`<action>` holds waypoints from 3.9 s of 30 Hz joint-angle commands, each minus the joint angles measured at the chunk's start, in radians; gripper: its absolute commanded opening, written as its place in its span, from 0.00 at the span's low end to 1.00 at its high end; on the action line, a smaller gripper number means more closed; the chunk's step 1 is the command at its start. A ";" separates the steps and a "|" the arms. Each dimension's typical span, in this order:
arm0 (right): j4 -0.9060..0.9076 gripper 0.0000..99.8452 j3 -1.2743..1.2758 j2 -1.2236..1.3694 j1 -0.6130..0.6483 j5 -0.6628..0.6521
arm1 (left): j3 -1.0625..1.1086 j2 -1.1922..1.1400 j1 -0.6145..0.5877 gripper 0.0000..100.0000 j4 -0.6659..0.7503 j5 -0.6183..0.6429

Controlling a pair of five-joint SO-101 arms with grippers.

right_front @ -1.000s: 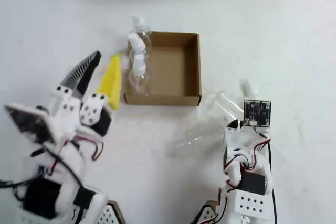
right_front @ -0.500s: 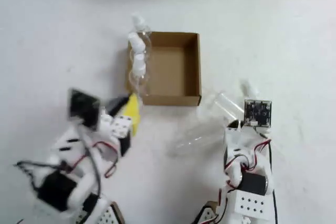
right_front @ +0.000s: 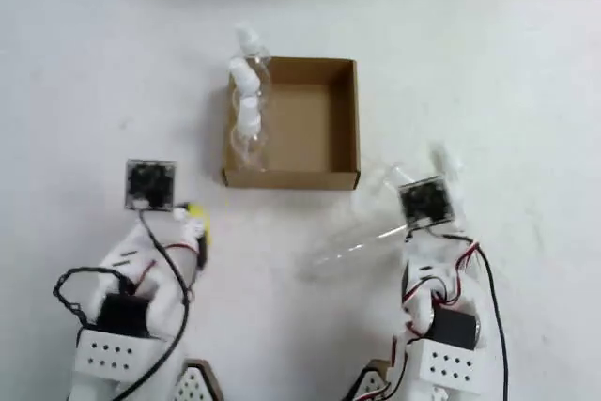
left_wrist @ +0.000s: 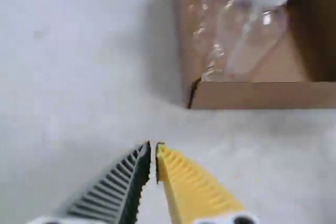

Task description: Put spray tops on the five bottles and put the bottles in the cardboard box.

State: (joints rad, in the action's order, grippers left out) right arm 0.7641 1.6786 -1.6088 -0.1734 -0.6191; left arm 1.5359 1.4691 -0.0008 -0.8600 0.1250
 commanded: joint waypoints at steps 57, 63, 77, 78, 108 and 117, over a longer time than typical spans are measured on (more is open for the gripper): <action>0.509 0.14 -2.053 2.201 -0.065 -0.207 | 0.124 0.013 -0.099 0.04 0.110 -0.256; 0.496 0.18 -2.101 2.308 -0.054 -0.206 | 0.124 0.013 -0.099 0.04 0.110 -0.256; 0.733 0.02 -2.424 2.347 -0.081 -0.150 | 0.124 0.013 -0.099 0.04 0.110 -0.256; 0.773 0.02 -2.457 2.335 -0.081 -0.106 | 0.124 0.013 -0.099 0.04 0.110 -0.256; 0.960 0.02 -1.751 1.478 0.604 0.417 | 0.117 0.013 -0.150 0.04 0.112 -0.247; 0.599 0.02 -1.450 1.478 0.966 0.706 | 0.092 0.013 -0.274 0.04 0.180 -0.121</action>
State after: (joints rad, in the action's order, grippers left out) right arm 1.5205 0.1565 -0.0852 0.7043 0.0176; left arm 1.6709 1.4707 -0.2248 -0.7066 -0.0545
